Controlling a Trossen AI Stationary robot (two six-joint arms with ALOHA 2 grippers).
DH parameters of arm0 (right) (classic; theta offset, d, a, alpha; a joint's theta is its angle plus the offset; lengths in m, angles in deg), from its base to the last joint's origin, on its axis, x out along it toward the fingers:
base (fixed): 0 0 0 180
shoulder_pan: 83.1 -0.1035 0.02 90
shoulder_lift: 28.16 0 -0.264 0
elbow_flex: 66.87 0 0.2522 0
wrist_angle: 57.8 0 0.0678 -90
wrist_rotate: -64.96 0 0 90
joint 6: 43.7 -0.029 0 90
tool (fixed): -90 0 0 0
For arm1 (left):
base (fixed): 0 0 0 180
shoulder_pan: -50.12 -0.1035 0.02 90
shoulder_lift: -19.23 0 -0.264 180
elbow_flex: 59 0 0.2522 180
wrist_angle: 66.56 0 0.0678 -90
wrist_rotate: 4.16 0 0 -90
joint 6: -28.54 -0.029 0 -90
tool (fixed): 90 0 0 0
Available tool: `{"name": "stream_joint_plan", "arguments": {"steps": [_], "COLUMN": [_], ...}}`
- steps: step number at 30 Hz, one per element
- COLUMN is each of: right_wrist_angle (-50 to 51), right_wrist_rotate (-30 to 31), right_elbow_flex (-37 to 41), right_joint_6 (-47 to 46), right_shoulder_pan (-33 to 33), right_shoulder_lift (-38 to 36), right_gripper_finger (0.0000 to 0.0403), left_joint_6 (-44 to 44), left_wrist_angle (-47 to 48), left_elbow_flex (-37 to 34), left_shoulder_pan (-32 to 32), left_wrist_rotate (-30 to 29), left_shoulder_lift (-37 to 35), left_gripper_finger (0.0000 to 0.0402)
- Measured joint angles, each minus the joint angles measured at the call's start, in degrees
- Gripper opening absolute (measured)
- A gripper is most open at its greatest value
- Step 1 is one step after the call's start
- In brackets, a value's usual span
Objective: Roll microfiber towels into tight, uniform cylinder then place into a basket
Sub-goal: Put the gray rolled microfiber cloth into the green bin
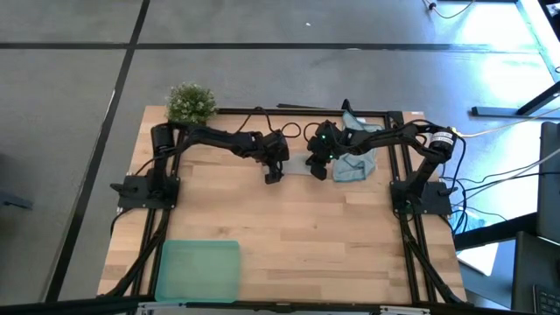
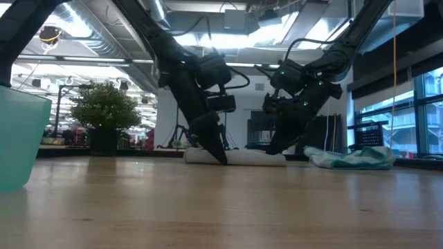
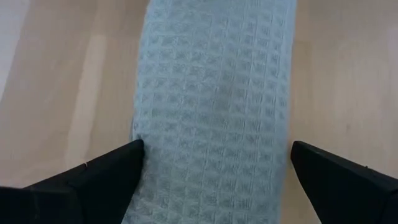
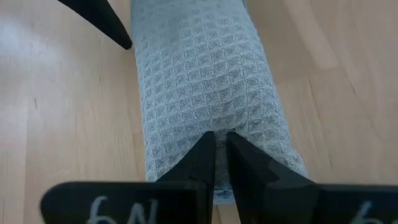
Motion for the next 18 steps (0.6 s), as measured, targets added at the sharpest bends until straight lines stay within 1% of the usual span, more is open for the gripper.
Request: {"name": "stream_joint_plan", "arguments": {"steps": [13,18], "right_wrist_angle": [0.0,0.0], "right_wrist_rotate": [0.0,0.0], "right_elbow_flex": [0.0,0.0], "right_joint_6": [0.0,0.0], "right_shoulder_pan": [0.0,0.0], "right_shoulder_lift": [0.0,0.0], "right_gripper_finger": [0.0045,0.0045], "left_joint_6": [0.6,1.6], "left_wrist_angle": [-1.2,-1.1], "left_elbow_flex": [0.1,0.1], "left_shoulder_pan": [0.1,0.1], "left_wrist_rotate": [-1.4,-2.0], "left_shoulder_lift": [0.8,0.8], "left_gripper_finger": [0.0399,0.0385]}}
